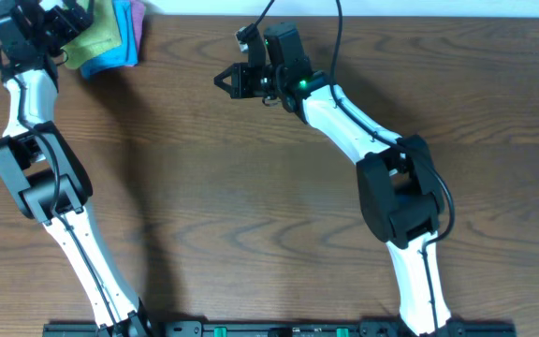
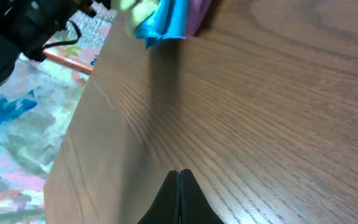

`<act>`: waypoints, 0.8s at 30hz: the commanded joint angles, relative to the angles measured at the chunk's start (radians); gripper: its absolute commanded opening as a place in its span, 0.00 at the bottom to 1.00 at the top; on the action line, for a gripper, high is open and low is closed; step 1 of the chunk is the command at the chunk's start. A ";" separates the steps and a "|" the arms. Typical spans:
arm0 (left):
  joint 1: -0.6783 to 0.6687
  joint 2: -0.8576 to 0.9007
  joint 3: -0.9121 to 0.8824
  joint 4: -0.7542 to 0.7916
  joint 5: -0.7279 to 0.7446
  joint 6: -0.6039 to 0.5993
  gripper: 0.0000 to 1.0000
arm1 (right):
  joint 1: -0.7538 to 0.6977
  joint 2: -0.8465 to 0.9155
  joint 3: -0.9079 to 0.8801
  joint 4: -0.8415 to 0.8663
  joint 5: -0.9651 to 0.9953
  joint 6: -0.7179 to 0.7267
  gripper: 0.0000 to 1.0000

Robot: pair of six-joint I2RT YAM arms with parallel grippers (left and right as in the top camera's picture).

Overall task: Fold the cloth
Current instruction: 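Lower the folded cloth onto the blue and pink cloths and release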

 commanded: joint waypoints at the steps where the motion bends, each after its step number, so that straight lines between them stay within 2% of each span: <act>1: 0.000 -0.008 0.028 0.000 -0.018 0.011 0.95 | 0.008 -0.010 0.039 0.002 -0.048 -0.022 0.01; 8: 0.001 -0.008 0.072 -0.003 0.039 0.010 0.95 | -0.003 -0.010 0.039 -0.024 -0.048 -0.036 0.01; 17: 0.002 -0.009 0.140 -0.034 0.032 0.017 0.95 | -0.006 -0.010 0.039 -0.028 -0.066 -0.033 0.01; 24: 0.009 -0.009 0.147 -0.182 -0.083 0.121 0.95 | -0.006 -0.010 0.040 -0.026 -0.078 -0.012 0.01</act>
